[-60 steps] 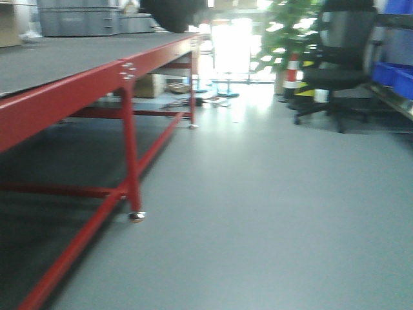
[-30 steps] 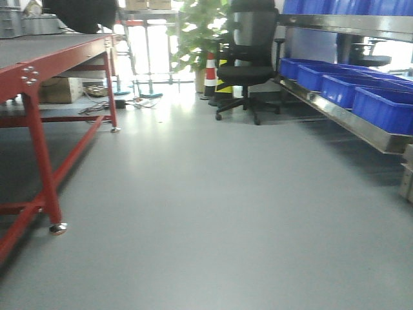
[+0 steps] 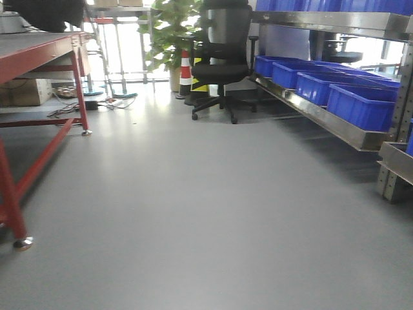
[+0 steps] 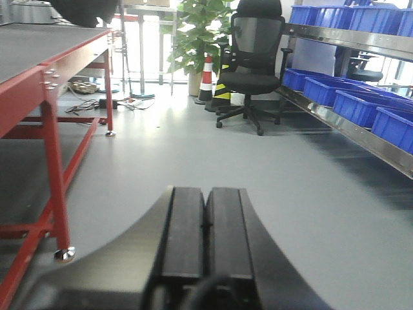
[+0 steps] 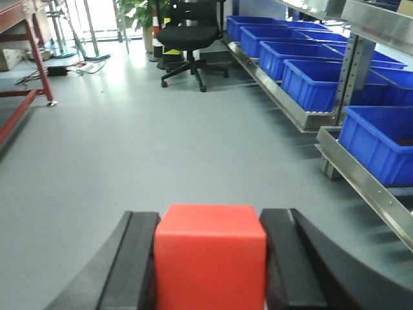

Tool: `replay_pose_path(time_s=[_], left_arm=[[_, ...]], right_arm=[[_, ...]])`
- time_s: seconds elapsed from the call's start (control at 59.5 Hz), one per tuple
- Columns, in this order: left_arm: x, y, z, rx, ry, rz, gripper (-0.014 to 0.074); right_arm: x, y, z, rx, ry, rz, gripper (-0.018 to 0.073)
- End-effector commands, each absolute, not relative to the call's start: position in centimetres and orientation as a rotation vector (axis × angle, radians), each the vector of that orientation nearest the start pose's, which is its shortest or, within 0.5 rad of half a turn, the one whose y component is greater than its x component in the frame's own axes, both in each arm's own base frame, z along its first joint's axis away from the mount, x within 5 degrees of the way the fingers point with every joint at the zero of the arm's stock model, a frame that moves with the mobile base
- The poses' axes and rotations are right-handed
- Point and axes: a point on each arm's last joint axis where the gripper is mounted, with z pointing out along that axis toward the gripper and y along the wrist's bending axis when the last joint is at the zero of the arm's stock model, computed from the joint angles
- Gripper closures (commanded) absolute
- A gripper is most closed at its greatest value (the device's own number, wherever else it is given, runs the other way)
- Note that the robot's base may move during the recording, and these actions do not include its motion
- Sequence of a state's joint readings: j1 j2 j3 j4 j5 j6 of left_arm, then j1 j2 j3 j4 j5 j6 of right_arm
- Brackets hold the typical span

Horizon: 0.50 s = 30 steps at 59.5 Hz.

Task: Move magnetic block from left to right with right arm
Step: 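Drive the base away from the table carrying the cube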

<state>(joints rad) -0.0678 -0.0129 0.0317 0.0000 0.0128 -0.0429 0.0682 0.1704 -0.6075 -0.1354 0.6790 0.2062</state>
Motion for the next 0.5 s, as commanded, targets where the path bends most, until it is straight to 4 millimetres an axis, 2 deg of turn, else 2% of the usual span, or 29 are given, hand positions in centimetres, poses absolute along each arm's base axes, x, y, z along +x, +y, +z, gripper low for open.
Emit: replay_pose_path(time_s=[0.0,0.487], left_arm=[[5.51,-0.38,20.75,0.016,1.423,-0.097,0.0713],[5.51,-0.38,20.75,0.016,1.423,-0.097,0.0713]], right_arm=[[2.6,-0.56,35.51,0.069,1.619,0.045,0.0344],[2.6,-0.56,35.51,0.069,1.619,0.045,0.0344]])
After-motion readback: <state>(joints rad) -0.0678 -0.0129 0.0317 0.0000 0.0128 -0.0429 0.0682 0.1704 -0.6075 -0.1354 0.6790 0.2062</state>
